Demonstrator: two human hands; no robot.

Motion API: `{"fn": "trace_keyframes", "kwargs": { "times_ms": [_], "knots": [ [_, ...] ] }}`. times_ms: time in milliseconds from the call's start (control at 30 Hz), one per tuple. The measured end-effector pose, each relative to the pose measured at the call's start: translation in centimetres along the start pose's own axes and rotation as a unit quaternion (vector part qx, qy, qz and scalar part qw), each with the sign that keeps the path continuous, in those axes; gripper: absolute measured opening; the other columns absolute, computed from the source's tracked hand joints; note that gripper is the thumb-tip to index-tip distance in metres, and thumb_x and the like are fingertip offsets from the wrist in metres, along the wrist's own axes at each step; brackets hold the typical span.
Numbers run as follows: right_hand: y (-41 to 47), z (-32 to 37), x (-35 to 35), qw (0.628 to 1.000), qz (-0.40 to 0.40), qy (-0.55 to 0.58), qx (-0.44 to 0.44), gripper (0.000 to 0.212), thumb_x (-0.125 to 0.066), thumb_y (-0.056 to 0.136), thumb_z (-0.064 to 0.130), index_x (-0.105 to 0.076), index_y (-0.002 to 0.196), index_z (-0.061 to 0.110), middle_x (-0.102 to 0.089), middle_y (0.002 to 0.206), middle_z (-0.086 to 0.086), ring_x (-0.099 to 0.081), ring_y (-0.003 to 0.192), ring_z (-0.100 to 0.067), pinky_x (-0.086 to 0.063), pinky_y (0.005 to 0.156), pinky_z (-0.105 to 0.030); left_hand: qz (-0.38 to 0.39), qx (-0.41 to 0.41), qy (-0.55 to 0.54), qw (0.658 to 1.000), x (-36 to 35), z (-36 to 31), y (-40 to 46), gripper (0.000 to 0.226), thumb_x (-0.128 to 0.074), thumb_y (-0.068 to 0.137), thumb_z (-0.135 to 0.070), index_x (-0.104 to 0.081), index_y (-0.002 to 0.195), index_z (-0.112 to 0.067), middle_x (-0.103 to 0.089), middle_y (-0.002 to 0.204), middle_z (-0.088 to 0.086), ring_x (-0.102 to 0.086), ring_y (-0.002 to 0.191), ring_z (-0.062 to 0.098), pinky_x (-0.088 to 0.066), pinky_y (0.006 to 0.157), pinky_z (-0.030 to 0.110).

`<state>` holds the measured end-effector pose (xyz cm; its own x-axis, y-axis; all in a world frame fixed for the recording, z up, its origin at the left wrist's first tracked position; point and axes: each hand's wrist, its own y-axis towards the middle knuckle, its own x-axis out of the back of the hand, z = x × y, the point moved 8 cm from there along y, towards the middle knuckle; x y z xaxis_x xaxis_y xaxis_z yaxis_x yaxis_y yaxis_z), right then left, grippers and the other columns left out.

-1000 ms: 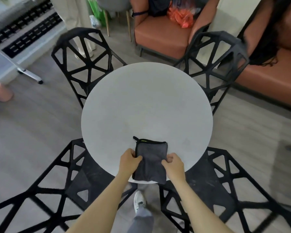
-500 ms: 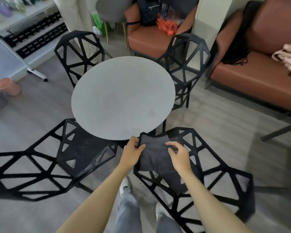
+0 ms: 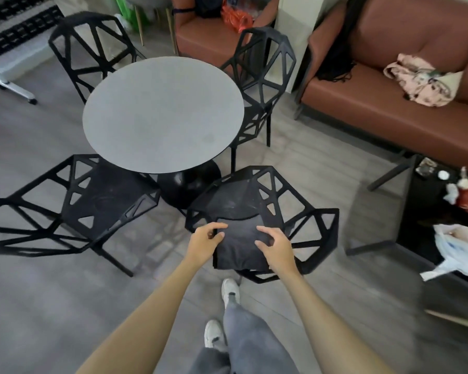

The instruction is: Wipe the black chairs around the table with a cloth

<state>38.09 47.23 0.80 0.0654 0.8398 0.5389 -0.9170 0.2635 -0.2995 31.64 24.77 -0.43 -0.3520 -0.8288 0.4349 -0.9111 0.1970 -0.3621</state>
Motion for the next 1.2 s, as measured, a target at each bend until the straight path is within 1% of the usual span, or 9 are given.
{"fn": "trace_keyframes", "kwargs": {
  "times_ms": [267, 467, 567, 633, 733, 833, 1000, 1100, 1200],
  "knots": [
    [-5.2, -5.1, 1.7, 0.985, 0.059, -0.162, 0.004, 0.044, -0.062, 0.099, 0.004, -0.063, 0.14, 0.021, -0.053, 0.125, 0.006, -0.058, 0.114, -0.013, -0.045, 0.098, -0.023, 0.029, 0.04, -0.065, 0.997, -8.5, 4.9, -5.8, 0.047, -0.069, 0.097, -0.014, -0.071, 0.101, -0.061, -0.076, 0.108, -0.001, -0.073, 0.097, 0.024, -0.059, 0.087, 0.053],
    [-4.5, -8.6, 3.6, 0.952, 0.042, -0.301, 0.048, 0.049, -0.06, 0.097, 0.0, -0.067, 0.137, 0.026, -0.051, 0.116, 0.005, -0.051, 0.107, -0.017, -0.05, 0.092, -0.033, 0.032, 0.075, -0.059, 0.995, -13.3, 3.4, -7.5, 0.037, -0.065, 0.1, -0.007, -0.069, 0.124, -0.036, -0.065, 0.093, -0.006, -0.06, 0.081, 0.015, -0.054, 0.08, 0.021],
    [-4.8, -8.9, 4.4, 0.895, -0.024, -0.426, 0.125, 0.037, -0.079, 0.072, 0.007, -0.078, 0.107, 0.02, -0.059, 0.119, -0.006, -0.053, 0.113, -0.03, -0.046, 0.09, -0.046, 0.022, 0.105, -0.035, 0.994, -16.1, 3.6, -8.0, 0.039, -0.061, 0.1, -0.002, -0.069, 0.131, -0.023, -0.069, 0.106, 0.004, -0.057, 0.088, 0.016, -0.053, 0.094, 0.034],
    [-5.4, -8.9, 2.3, 0.858, 0.006, -0.468, 0.213, 0.034, -0.078, 0.067, 0.013, -0.073, 0.101, 0.015, -0.059, 0.137, -0.013, -0.05, 0.133, -0.034, -0.037, 0.105, -0.057, -0.005, 0.128, -0.014, 0.992, -17.1, 4.0, -8.4, 0.041, -0.058, 0.099, 0.0, -0.069, 0.132, -0.022, -0.069, 0.119, -0.001, -0.062, 0.102, 0.019, -0.052, 0.098, 0.036],
    [-6.0, -9.5, -1.5, 0.841, 0.094, -0.444, 0.294, 0.054, -0.077, 0.07, 0.029, -0.069, 0.12, 0.01, -0.059, 0.145, -0.013, -0.046, 0.144, -0.027, -0.027, 0.118, -0.064, -0.072, 0.158, -0.025, 0.985, -17.6, 5.2, -8.9, 0.045, -0.059, 0.097, -0.001, -0.069, 0.129, -0.031, -0.069, 0.126, -0.008, -0.063, 0.116, 0.019, -0.053, 0.103, 0.043],
    [-5.8, -10.4, -4.0, 0.829, 0.163, -0.446, 0.296, 0.075, -0.082, 0.071, 0.049, -0.066, 0.132, 0.008, -0.069, 0.129, -0.009, -0.062, 0.127, -0.023, -0.047, 0.108, -0.054, -0.115, 0.188, -0.062, 0.973, -17.3, 5.0, -9.9, 0.051, -0.053, 0.098, 0.004, -0.068, 0.131, -0.031, -0.069, 0.127, -0.01, -0.062, 0.121, 0.016, -0.05, 0.108, 0.037],
    [-4.8, -9.4, -3.2, 0.81, 0.148, -0.415, 0.386, 0.036, -0.079, 0.084, 0.04, -0.071, 0.115, 0.022, -0.072, 0.093, 0.005, -0.07, 0.085, -0.02, -0.051, 0.072, -0.036, -0.21, 0.28, -0.162, 0.922, -17.3, 5.2, -12.1, 0.037, -0.039, 0.11, -0.007, -0.058, 0.142, -0.015, -0.067, 0.117, 0.009, -0.06, 0.112, 0.021, -0.042, 0.09, 0.021],
    [-4.0, -9.7, -0.6, 0.804, 0.153, -0.39, 0.421, 0.025, -0.069, 0.091, 0.041, -0.07, 0.11, 0.025, -0.072, 0.096, 0.008, -0.069, 0.089, -0.016, -0.049, 0.069, -0.034, -0.212, 0.296, -0.187, 0.913, -18.7, 4.1, -12.1, 0.027, -0.037, 0.112, -0.012, -0.06, 0.101, -0.019, -0.062, 0.097, 0.001, -0.053, 0.101, 0.022, -0.039, 0.071, 0.016],
    [-3.0, -11.0, 3.7, 0.796, 0.167, -0.371, 0.448, 0.035, -0.05, 0.099, 0.042, -0.069, 0.122, 0.023, -0.074, 0.111, 0.008, -0.07, 0.104, -0.015, -0.055, 0.081, -0.035, -0.21, 0.299, -0.191, 0.911, -20.3, 3.7, -11.1, 0.034, -0.036, 0.113, -0.018, -0.065, 0.114, -0.001, -0.066, 0.11, 0.006, -0.058, 0.106, 0.025, -0.036, 0.078, 0.025]
  ]
}}
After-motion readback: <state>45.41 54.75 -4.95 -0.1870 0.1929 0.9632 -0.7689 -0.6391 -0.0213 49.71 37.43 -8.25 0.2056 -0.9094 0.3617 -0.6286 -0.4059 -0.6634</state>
